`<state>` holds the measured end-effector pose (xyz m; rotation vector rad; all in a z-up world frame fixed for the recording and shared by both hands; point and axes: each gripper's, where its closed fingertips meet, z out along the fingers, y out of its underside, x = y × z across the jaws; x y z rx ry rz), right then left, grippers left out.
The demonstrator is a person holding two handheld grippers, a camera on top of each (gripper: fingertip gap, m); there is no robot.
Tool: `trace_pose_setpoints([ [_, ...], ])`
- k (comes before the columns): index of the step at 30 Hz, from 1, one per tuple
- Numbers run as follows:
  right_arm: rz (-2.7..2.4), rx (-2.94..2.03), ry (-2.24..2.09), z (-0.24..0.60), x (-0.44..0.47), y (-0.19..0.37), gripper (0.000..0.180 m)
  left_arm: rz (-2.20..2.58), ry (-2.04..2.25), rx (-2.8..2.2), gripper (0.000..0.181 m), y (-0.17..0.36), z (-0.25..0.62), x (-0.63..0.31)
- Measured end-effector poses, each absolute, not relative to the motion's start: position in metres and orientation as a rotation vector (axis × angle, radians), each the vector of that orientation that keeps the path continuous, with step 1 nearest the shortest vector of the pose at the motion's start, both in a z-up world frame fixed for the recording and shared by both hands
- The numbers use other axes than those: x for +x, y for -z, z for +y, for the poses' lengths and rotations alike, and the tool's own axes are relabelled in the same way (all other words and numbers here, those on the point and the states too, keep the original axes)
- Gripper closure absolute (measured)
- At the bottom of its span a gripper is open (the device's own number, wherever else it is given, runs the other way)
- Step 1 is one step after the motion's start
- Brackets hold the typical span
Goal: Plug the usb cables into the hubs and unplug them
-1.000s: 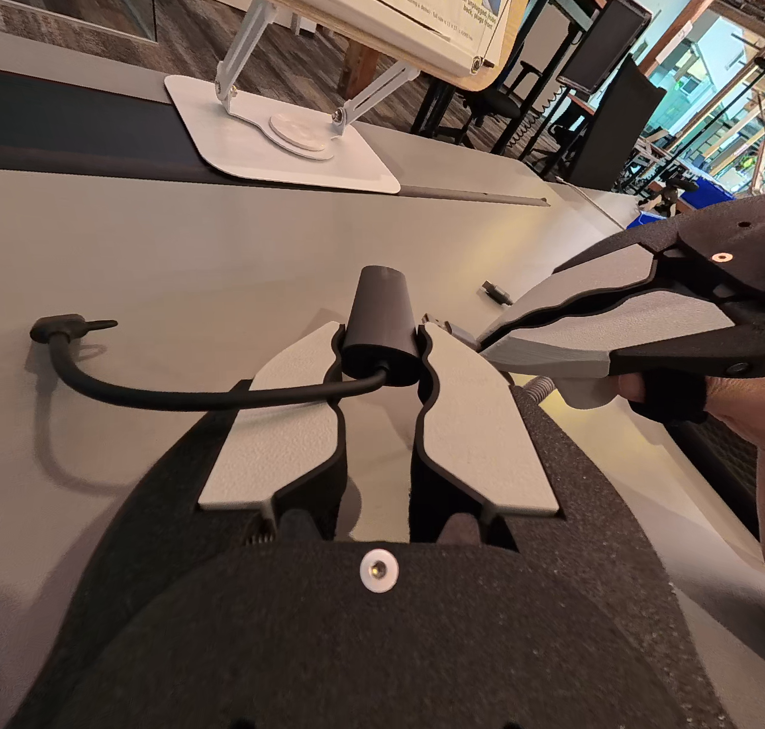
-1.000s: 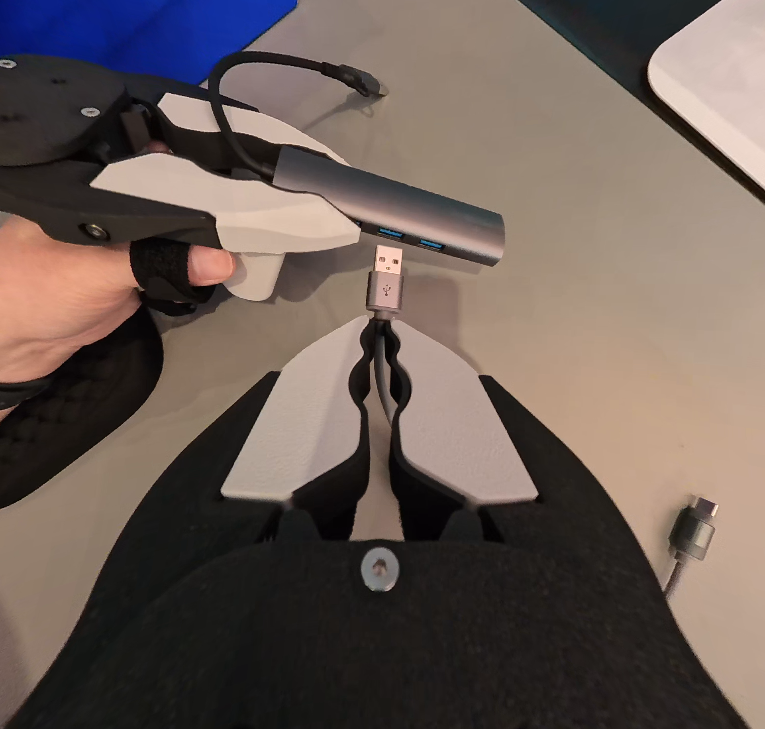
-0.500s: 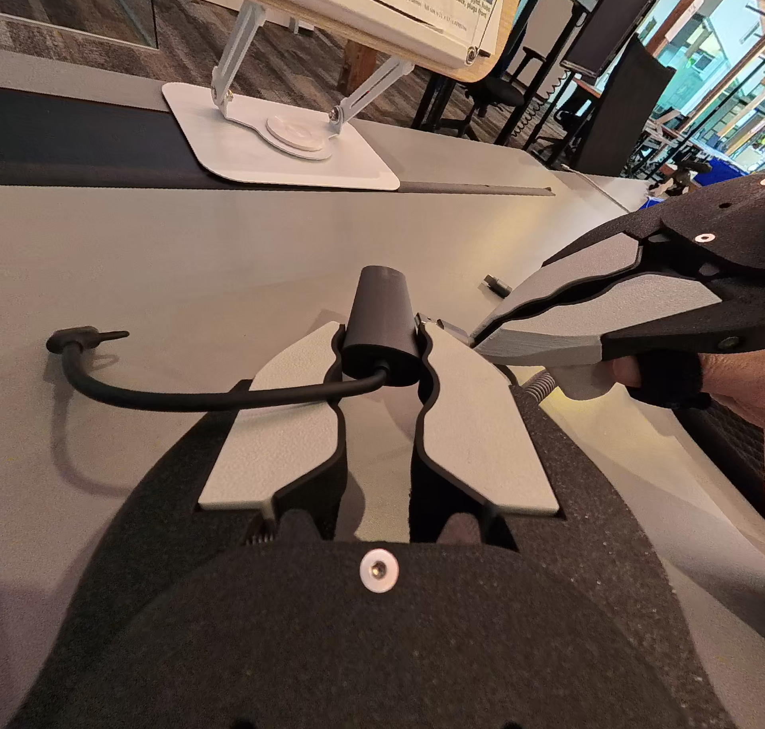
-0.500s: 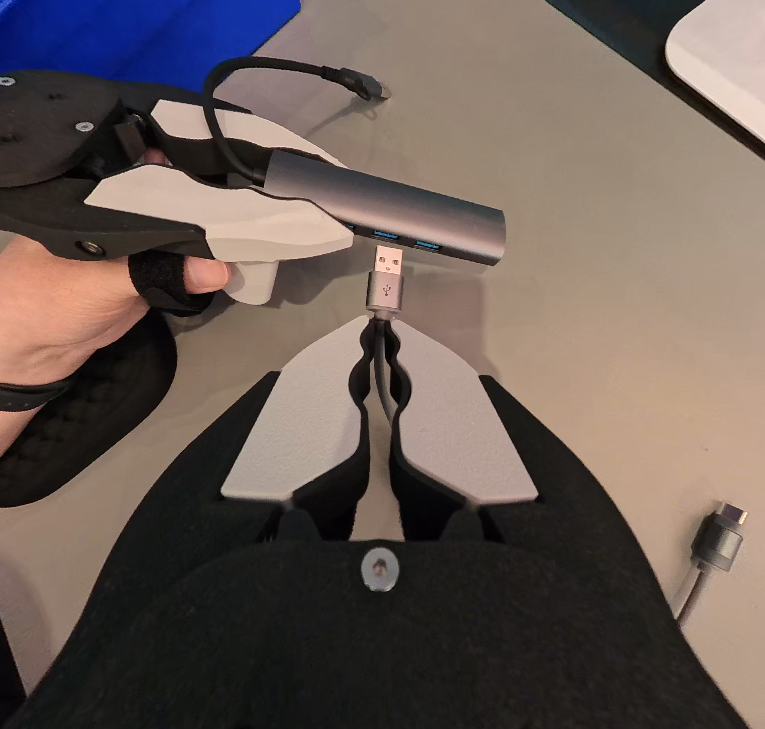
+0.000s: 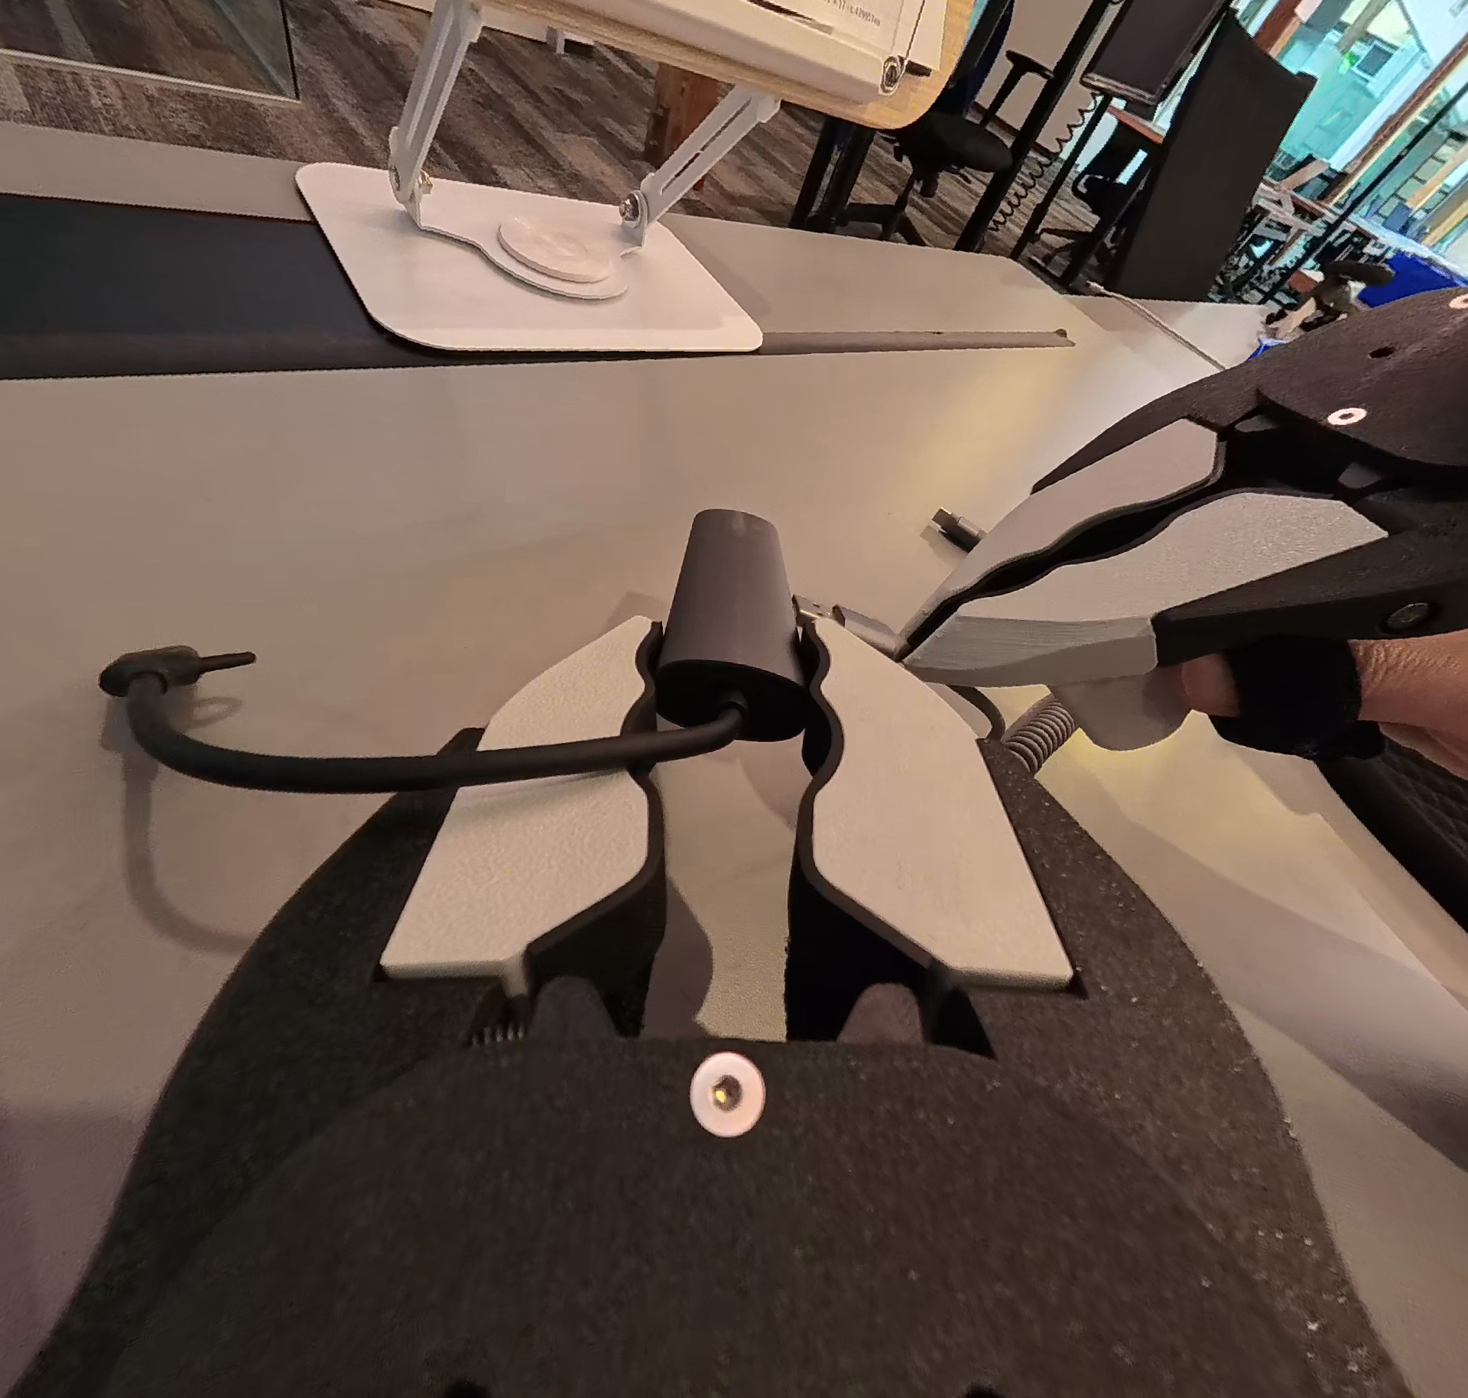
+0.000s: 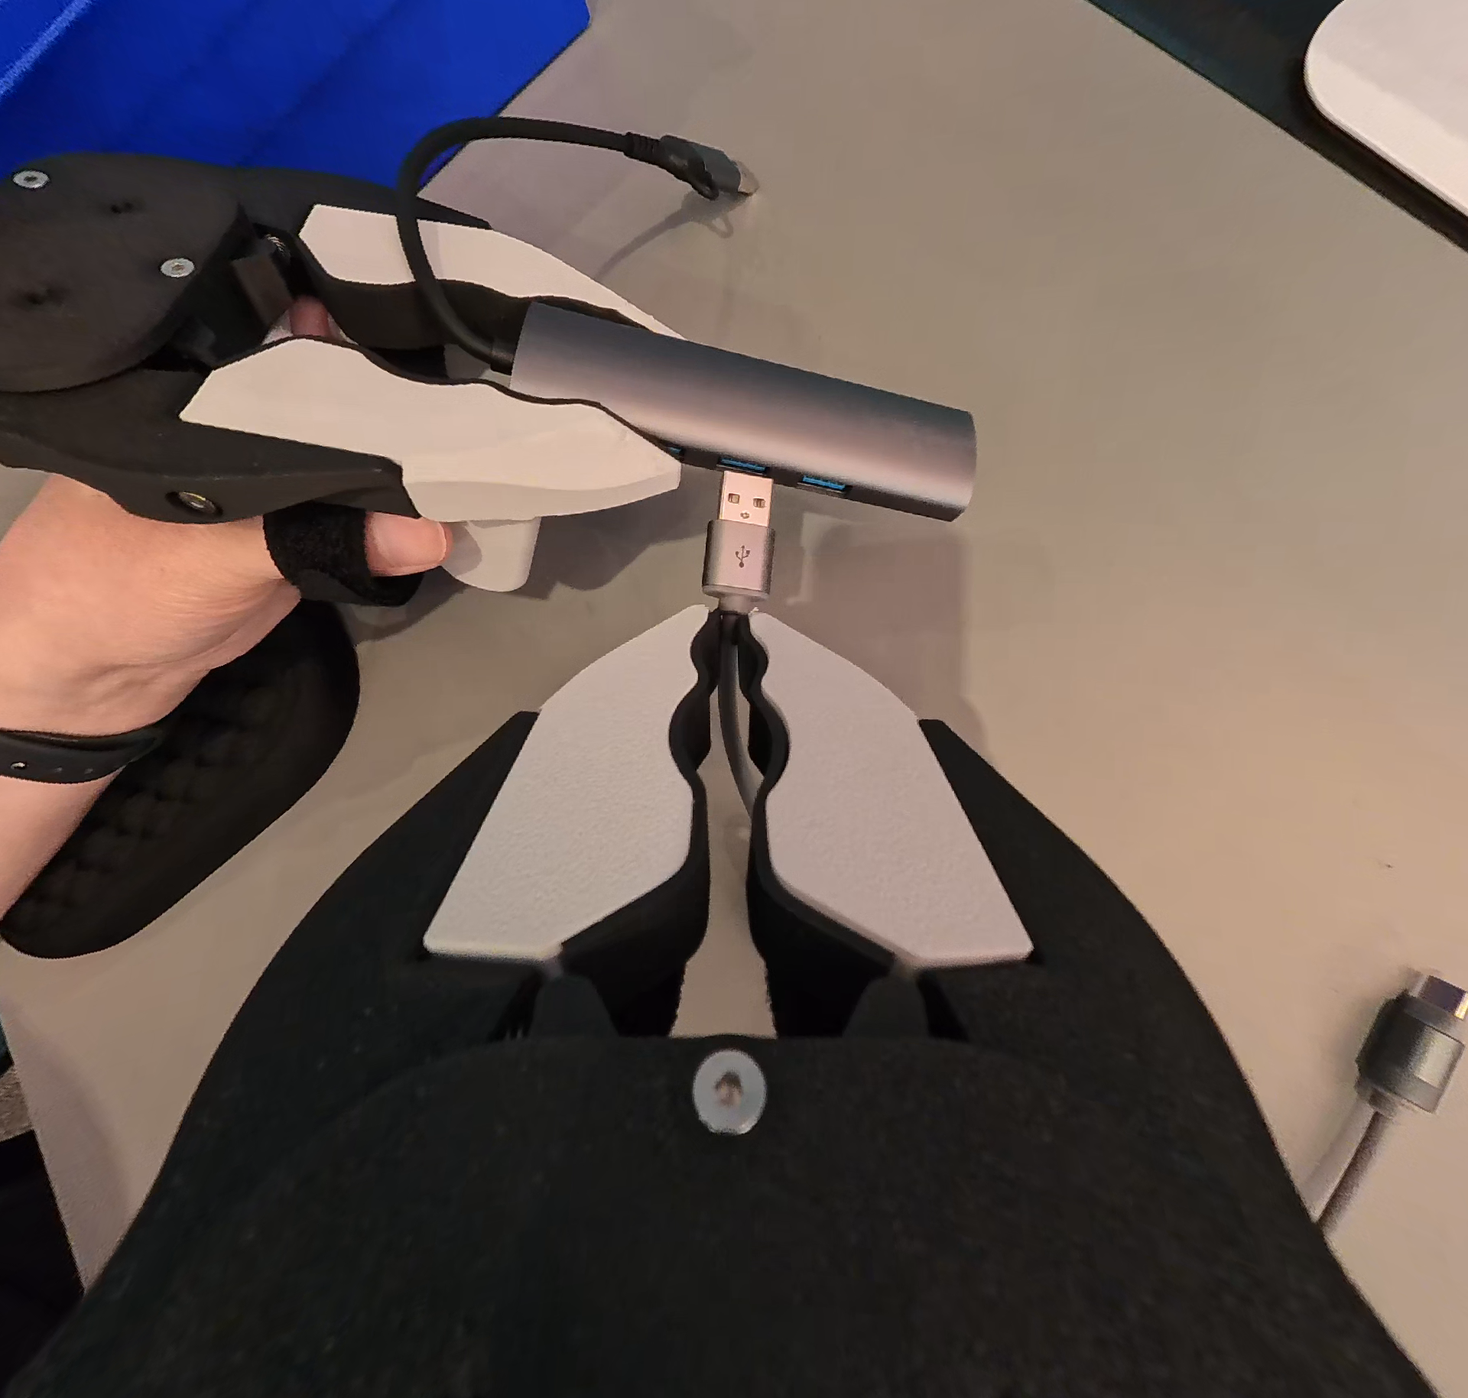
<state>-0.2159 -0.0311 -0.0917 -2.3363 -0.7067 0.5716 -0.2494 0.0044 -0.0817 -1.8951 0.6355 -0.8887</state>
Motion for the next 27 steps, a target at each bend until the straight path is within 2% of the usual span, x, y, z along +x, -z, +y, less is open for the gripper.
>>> trace_pose_setpoints([
  [27, -0.699, -2.321, -0.574, -0.0291, -0.2153, 0.0931, 0.176, 0.725, 0.755, -1.874, 0.148, 0.0826, 0.003, -0.2474],
])
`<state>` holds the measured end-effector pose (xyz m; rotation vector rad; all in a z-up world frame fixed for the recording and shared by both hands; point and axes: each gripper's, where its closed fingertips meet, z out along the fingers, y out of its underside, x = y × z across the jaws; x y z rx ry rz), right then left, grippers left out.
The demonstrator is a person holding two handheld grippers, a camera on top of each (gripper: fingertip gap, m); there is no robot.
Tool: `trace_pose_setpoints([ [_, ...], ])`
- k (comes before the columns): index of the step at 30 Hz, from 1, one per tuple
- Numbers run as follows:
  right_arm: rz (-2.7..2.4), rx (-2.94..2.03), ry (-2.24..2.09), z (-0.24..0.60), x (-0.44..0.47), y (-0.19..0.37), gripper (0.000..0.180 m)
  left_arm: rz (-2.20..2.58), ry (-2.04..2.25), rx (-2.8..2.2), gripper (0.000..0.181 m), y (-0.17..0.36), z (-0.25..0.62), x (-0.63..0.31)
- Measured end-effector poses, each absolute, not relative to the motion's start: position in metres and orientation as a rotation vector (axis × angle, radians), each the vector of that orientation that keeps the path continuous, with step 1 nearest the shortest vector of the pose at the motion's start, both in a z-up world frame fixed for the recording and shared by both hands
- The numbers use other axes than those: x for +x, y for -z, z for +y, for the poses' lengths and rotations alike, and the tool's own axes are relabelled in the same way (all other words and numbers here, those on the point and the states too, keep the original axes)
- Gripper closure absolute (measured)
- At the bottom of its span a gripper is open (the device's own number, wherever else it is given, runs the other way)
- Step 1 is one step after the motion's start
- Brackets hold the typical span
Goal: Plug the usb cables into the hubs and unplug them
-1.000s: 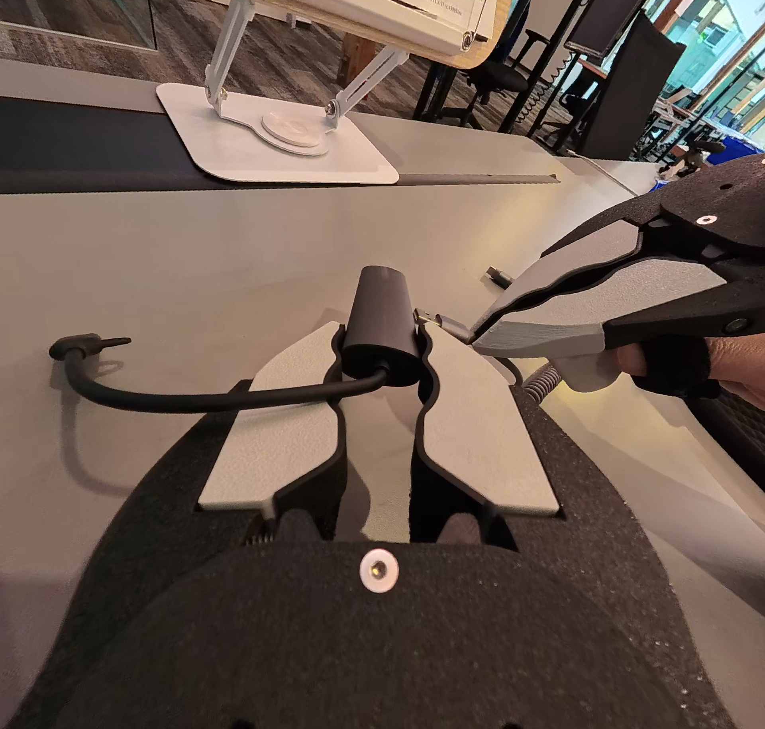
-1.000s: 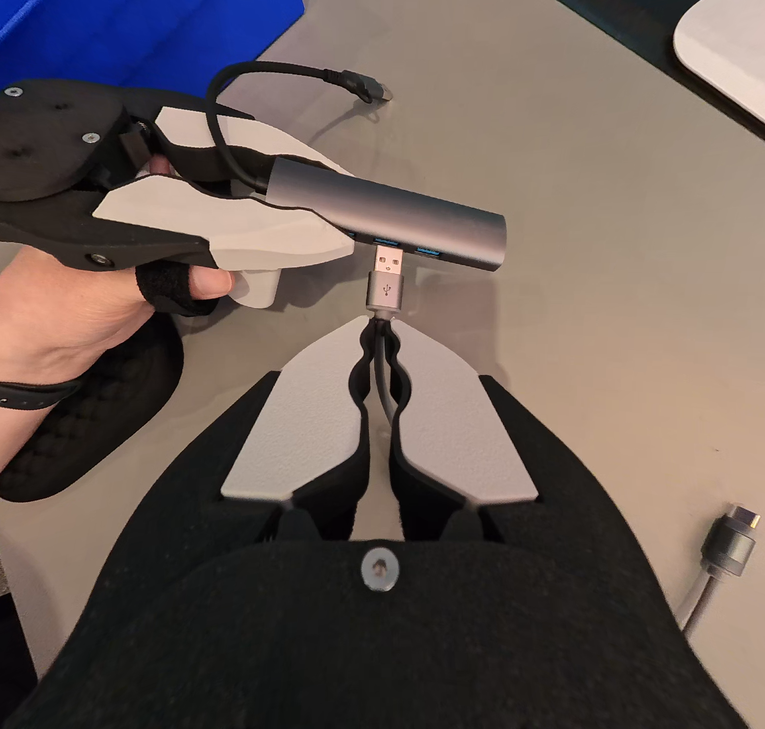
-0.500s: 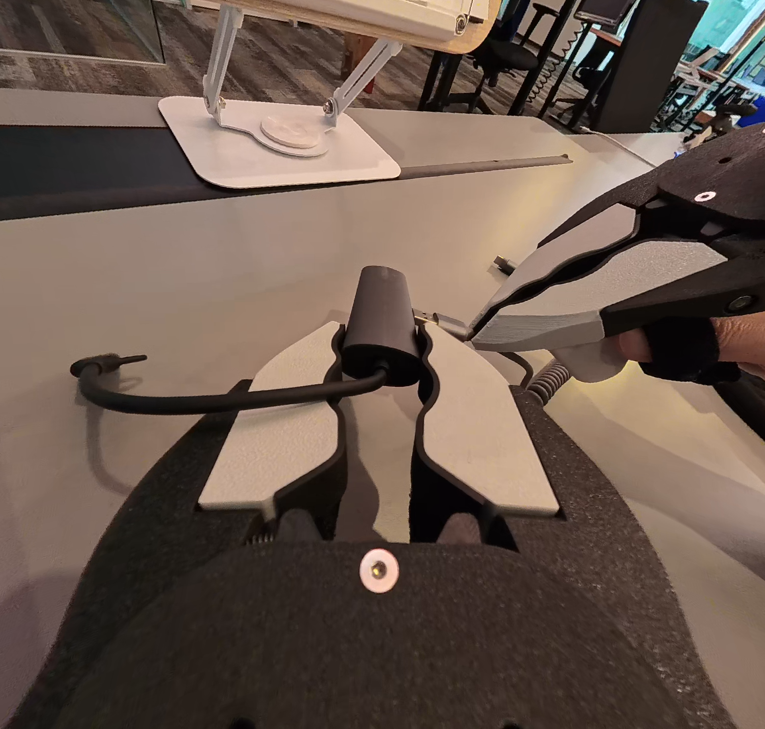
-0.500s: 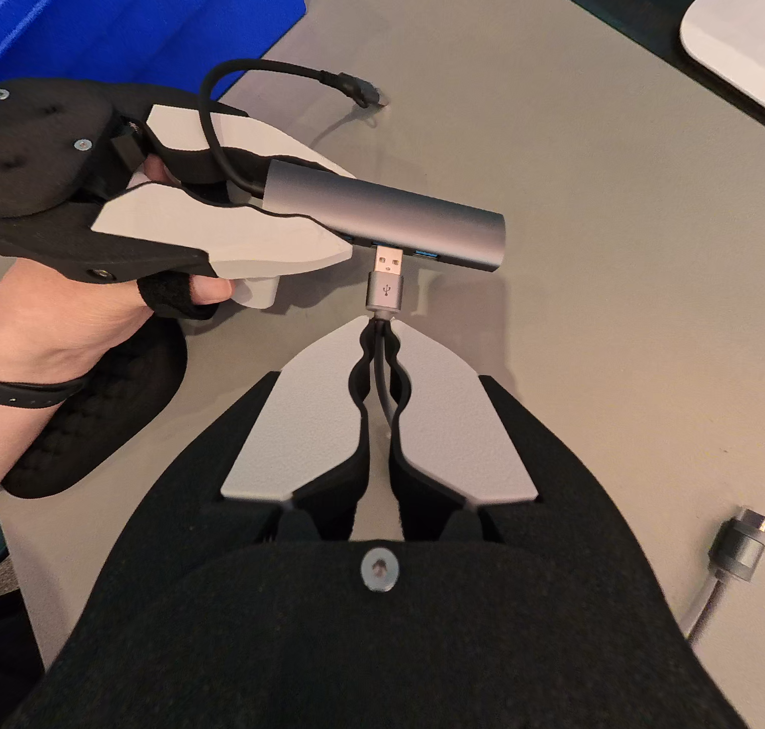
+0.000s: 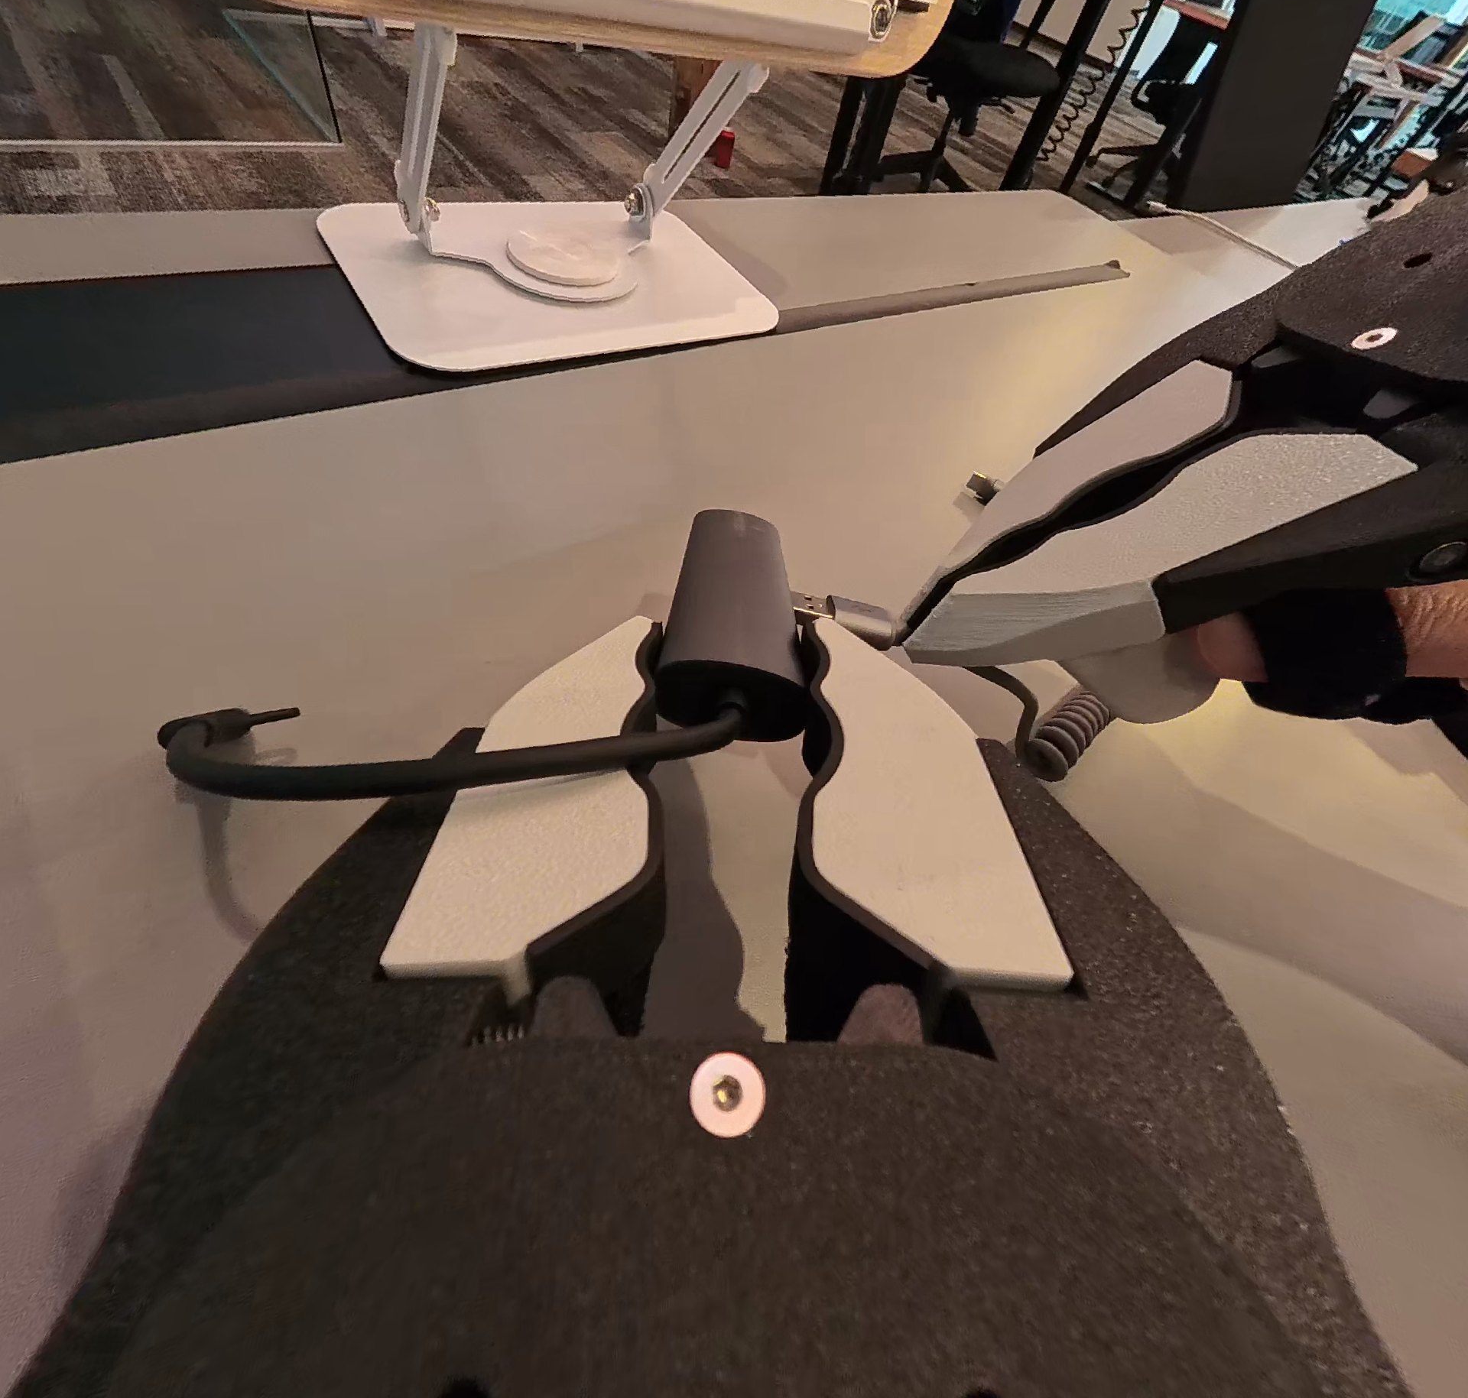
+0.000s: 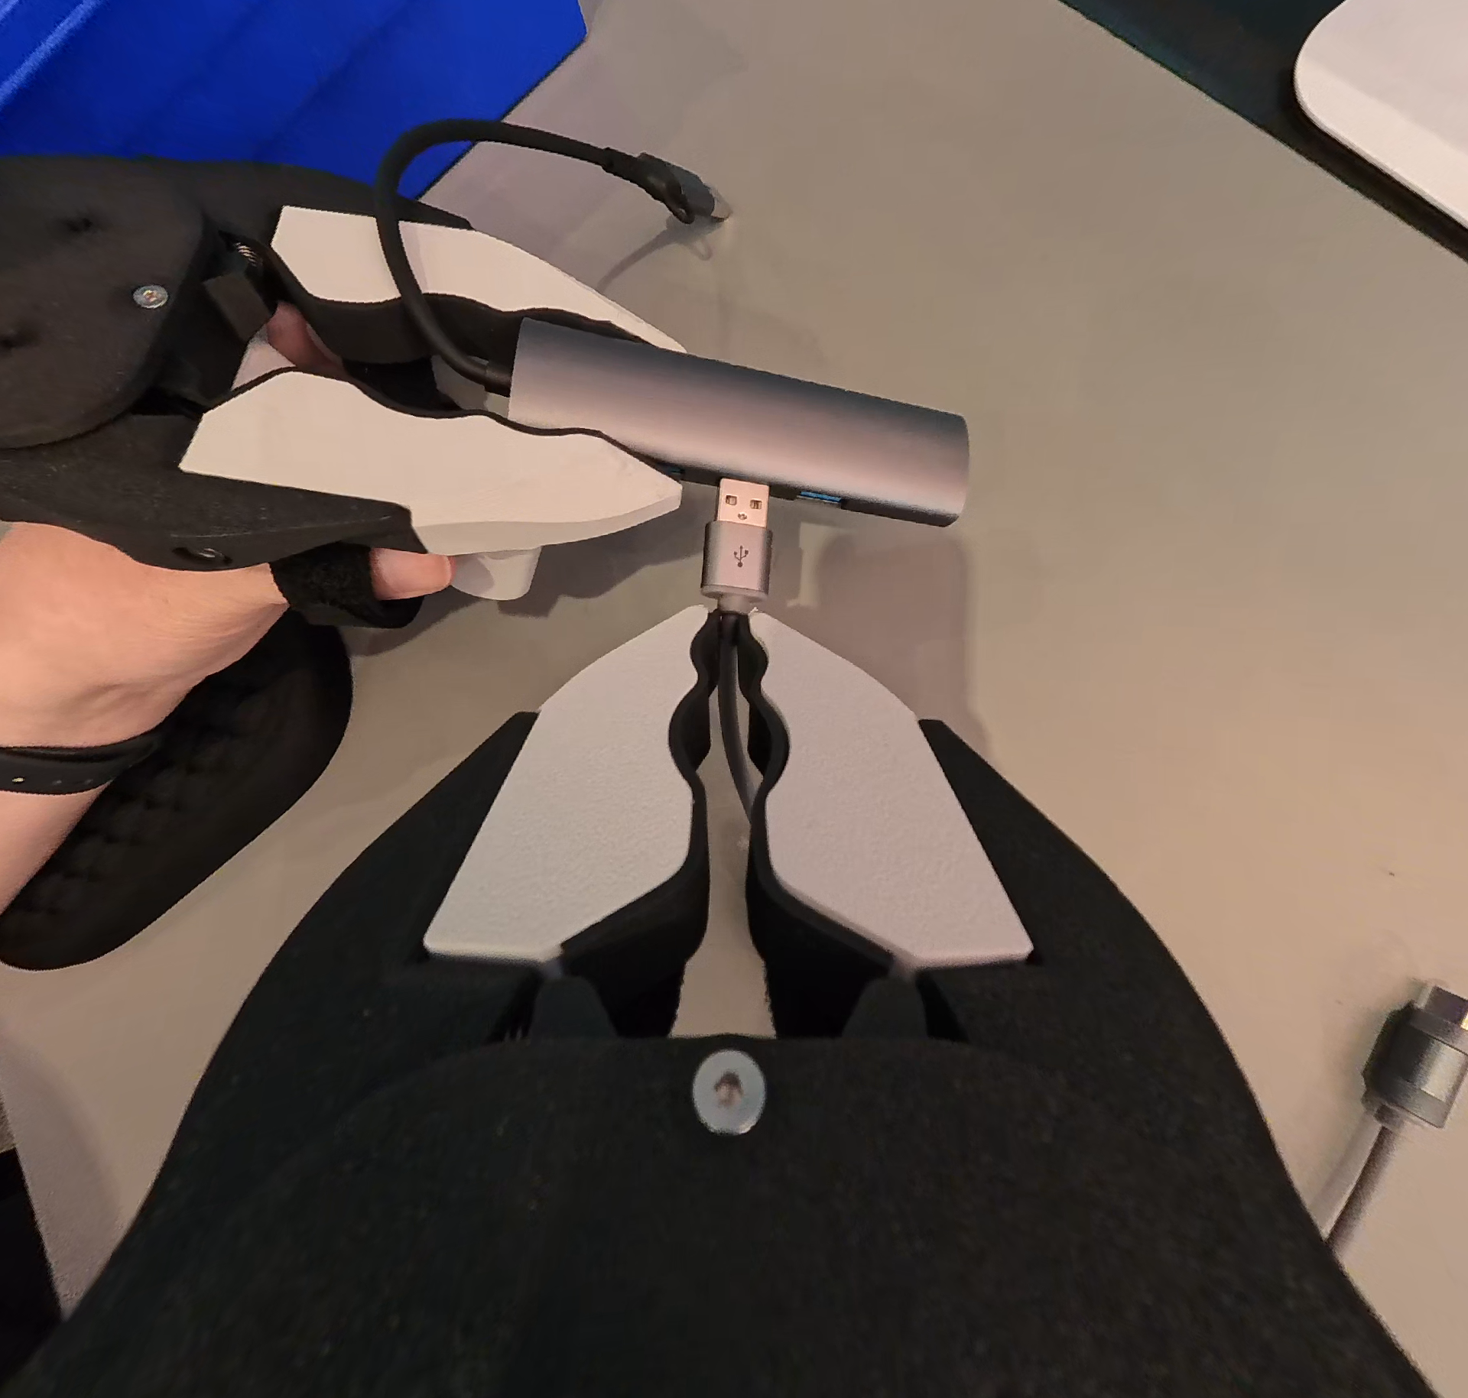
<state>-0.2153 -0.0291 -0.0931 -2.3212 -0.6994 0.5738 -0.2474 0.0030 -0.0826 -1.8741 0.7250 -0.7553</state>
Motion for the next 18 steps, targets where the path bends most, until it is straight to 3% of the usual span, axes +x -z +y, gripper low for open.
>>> trace_pose_setpoints([
  [18, -0.669, -2.31, -0.571, -0.0279, -0.2201, 0.0933, 0.176, 0.747, 0.653, -1.83, 0.148, 0.0781, 0.0052, -0.2498],
])
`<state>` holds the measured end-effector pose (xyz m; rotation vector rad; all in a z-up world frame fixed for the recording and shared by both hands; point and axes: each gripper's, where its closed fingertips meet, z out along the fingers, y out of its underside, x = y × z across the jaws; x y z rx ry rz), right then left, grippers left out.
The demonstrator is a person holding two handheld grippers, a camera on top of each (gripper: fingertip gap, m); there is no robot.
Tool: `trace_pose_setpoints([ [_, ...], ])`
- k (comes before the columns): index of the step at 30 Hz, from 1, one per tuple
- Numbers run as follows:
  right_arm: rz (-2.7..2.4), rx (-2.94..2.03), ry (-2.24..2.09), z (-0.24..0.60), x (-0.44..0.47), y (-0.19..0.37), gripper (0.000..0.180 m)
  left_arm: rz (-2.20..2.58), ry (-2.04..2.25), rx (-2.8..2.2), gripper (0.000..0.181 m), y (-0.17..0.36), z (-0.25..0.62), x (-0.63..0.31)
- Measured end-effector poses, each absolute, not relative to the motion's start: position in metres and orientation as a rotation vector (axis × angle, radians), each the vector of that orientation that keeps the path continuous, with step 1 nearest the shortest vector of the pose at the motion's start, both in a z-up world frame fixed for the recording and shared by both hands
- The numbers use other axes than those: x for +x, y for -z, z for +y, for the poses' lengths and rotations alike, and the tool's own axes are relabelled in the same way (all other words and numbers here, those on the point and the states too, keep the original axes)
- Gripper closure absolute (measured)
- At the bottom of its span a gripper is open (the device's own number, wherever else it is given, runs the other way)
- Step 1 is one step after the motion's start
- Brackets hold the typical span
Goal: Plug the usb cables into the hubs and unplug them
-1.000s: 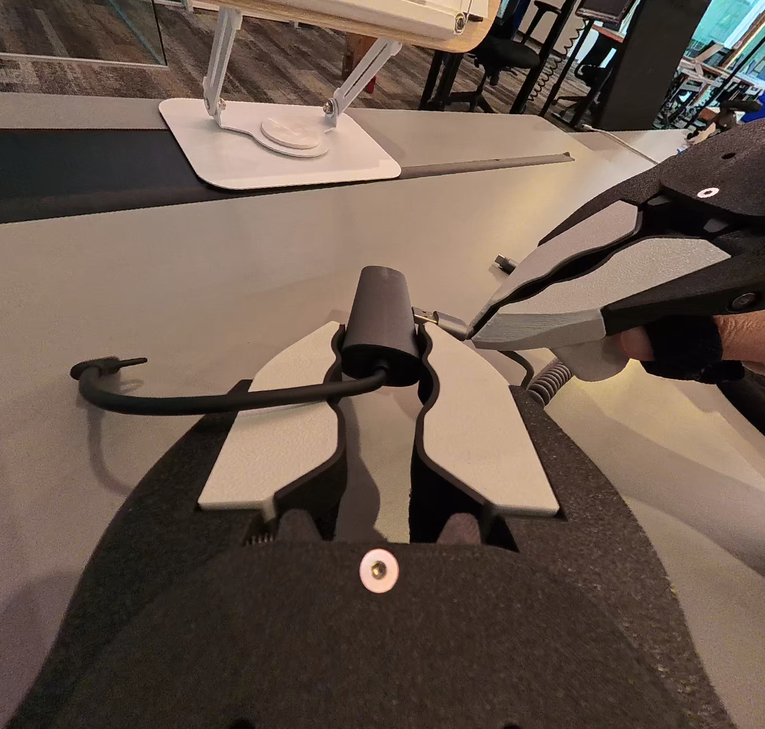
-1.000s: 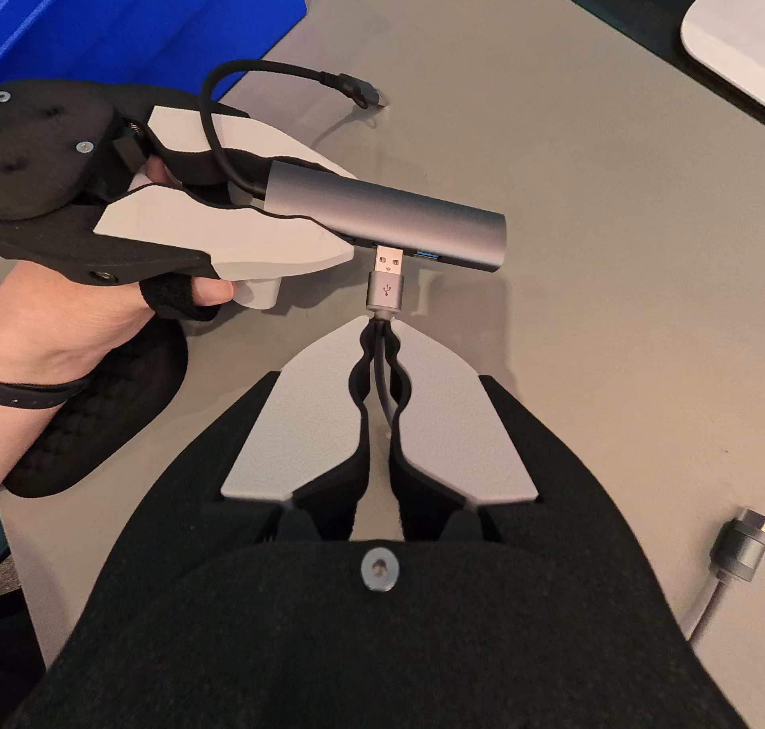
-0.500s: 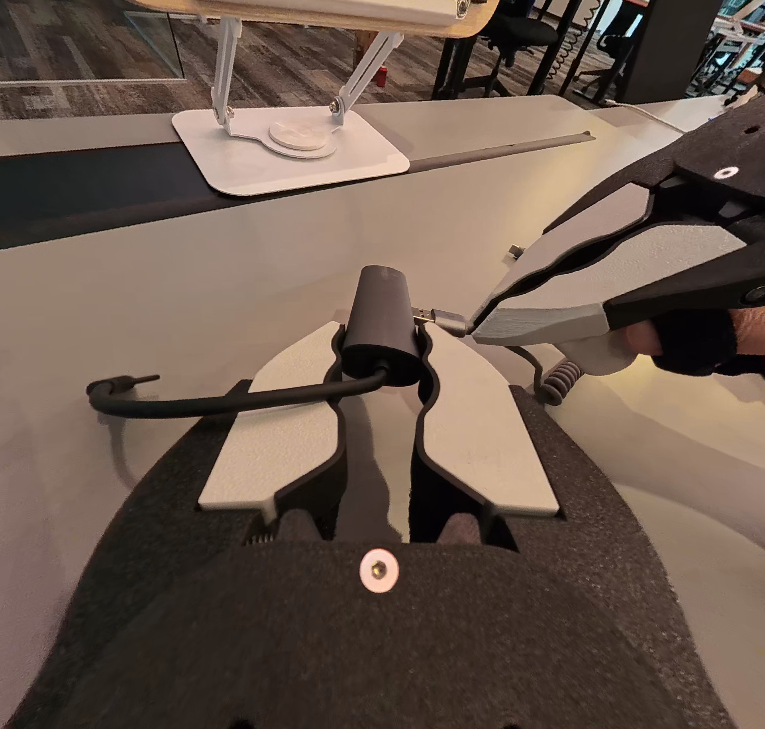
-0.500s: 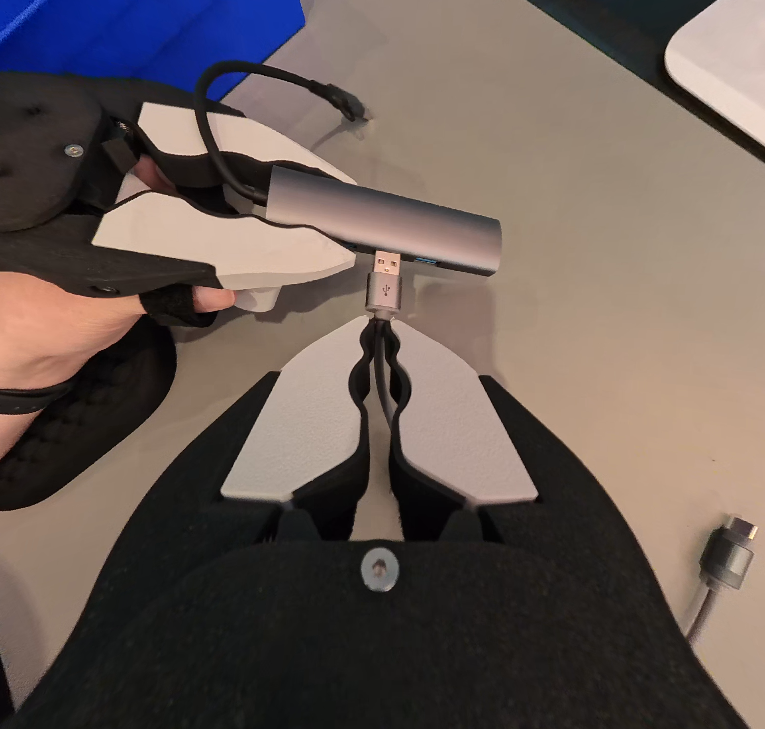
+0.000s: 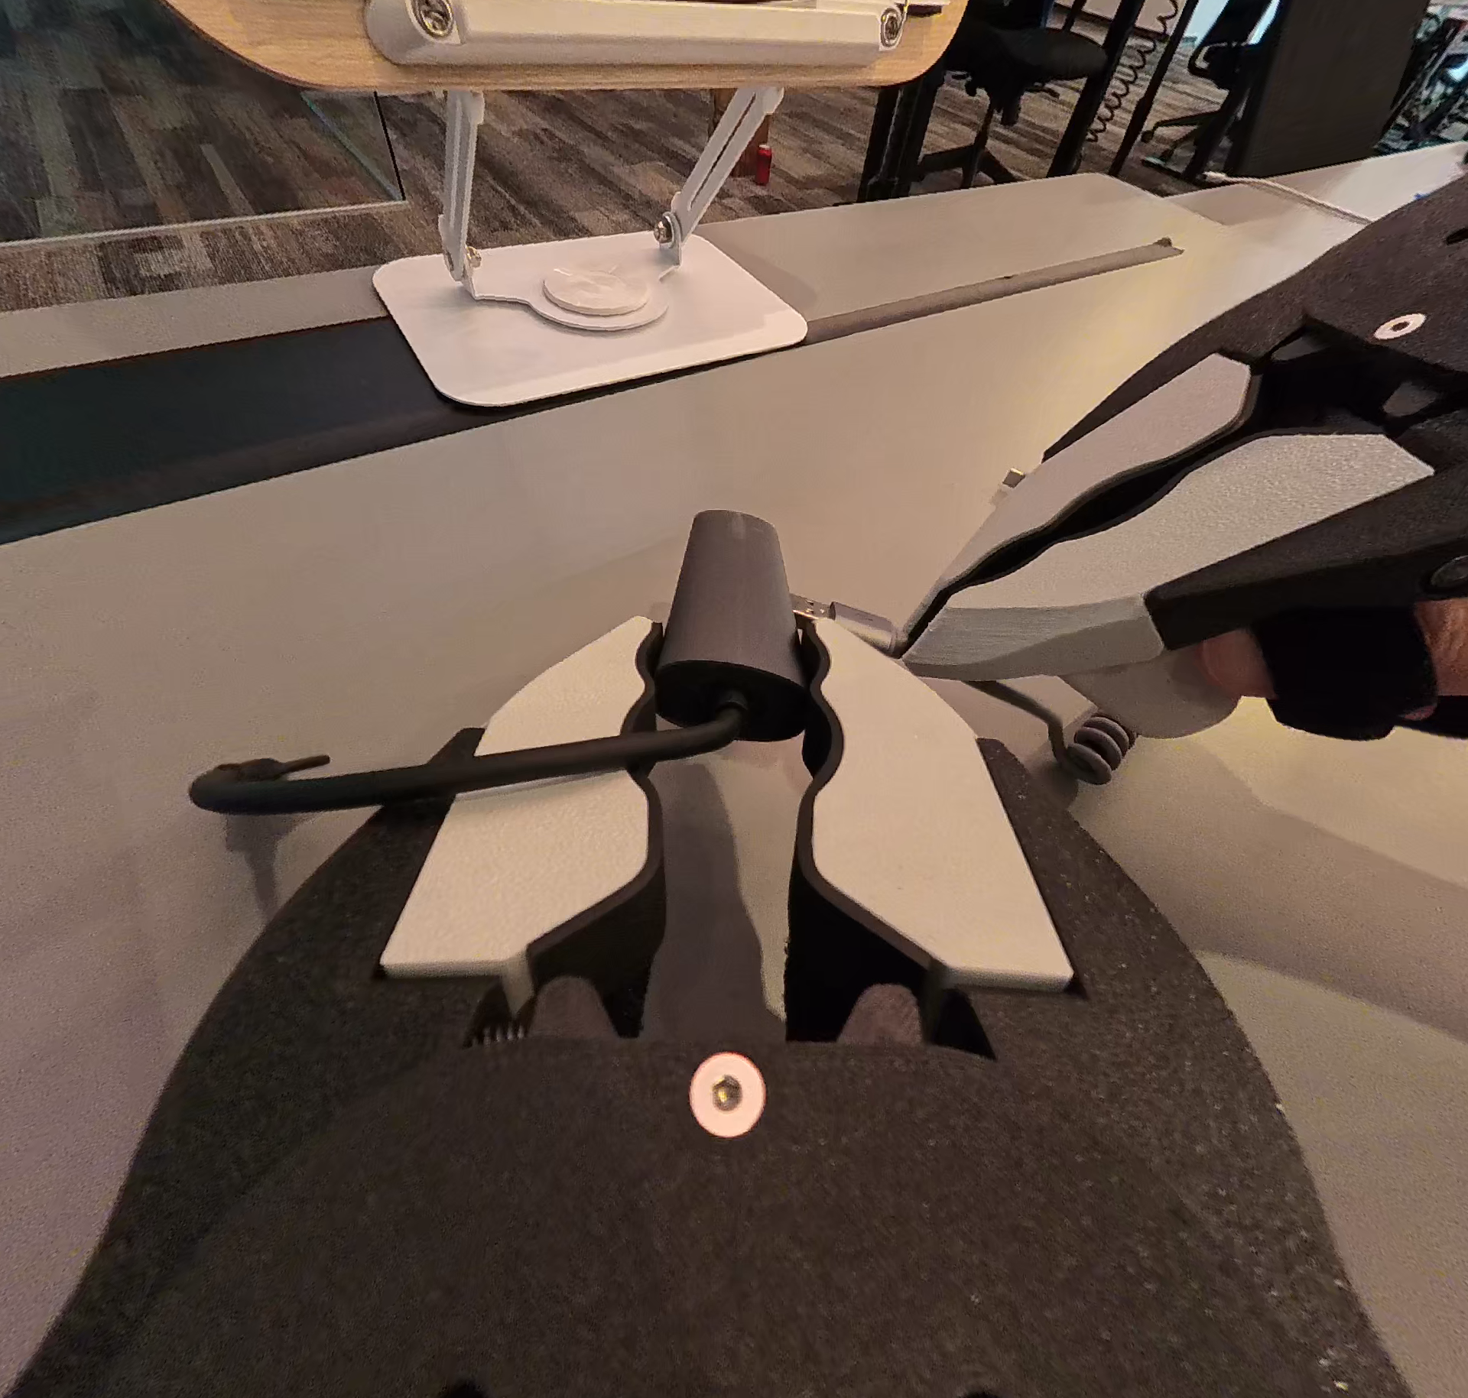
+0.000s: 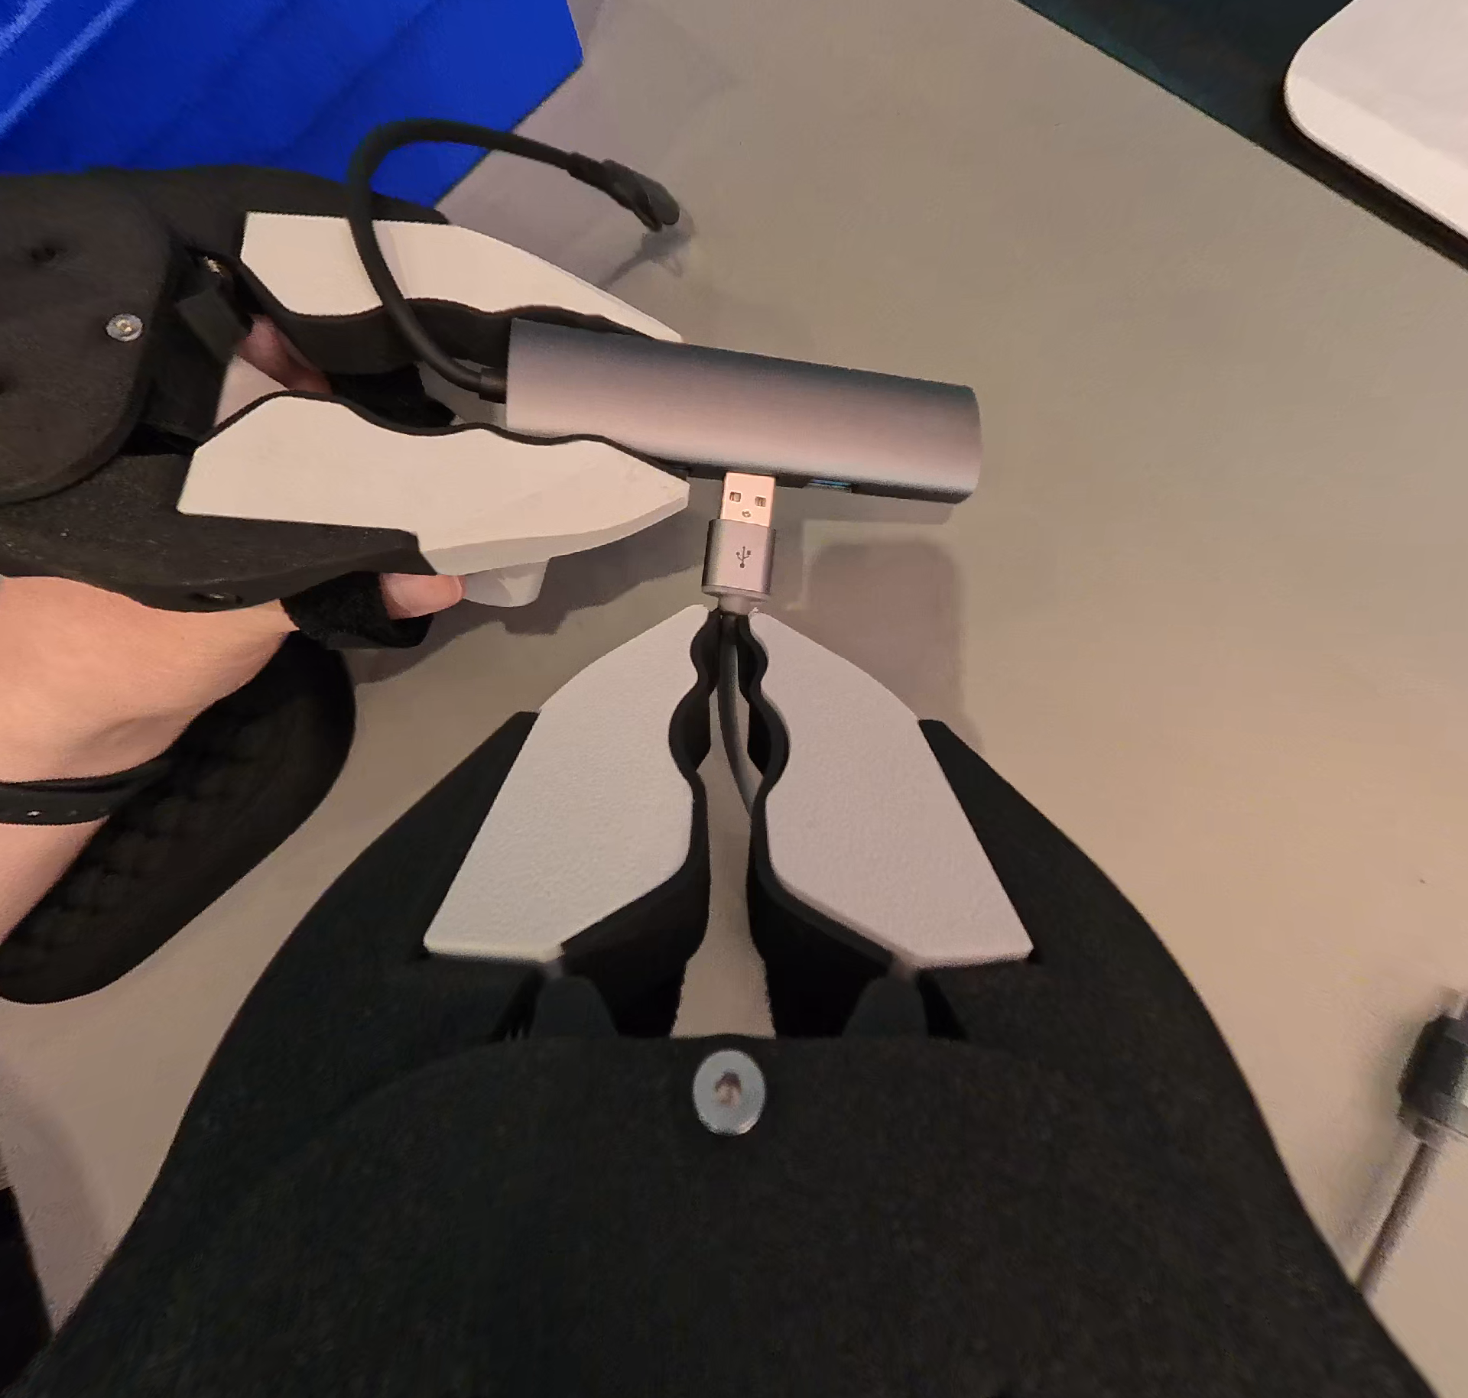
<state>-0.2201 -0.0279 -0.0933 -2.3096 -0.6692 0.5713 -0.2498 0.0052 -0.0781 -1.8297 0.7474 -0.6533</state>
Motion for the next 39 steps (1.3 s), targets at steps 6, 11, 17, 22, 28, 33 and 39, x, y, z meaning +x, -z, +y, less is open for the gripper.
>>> trace_pose_setpoints([
  [6, -0.642, -2.28, -0.631, -0.027, -0.218, 0.087, 0.177, 0.758, 0.636, -1.812, 0.148, 0.076, 0.005, -0.25],
  [11, -0.656, -2.255, -0.594, -0.025, -0.218, 0.084, 0.176, 0.74, 0.66, -1.804, 0.148, 0.073, 0.005, -0.251],
  [17, -0.74, -2.225, -0.497, -0.025, -0.22, 0.084, 0.177, 0.728, 0.675, -1.804, 0.148, 0.072, 0.006, -0.252],
  [22, -0.763, -2.233, -0.484, -0.027, -0.219, 0.085, 0.176, 0.754, 0.678, -1.808, 0.148, 0.072, 0.004, -0.252],
  [28, -0.694, -2.23, -0.631, -0.028, -0.217, 0.08, 0.177, 0.743, 0.721, -1.791, 0.148, 0.069, 0.003, -0.25],
  [33, -0.769, -2.202, -0.529, -0.028, -0.216, 0.08, 0.176, 0.769, 0.689, -1.784, 0.148, 0.069, 0.003, -0.249],
  [39, -0.749, -2.202, -0.567, -0.029, -0.217, 0.079, 0.176, 0.741, 0.73, -1.786, 0.148, 0.068, 0.002, -0.25],
])
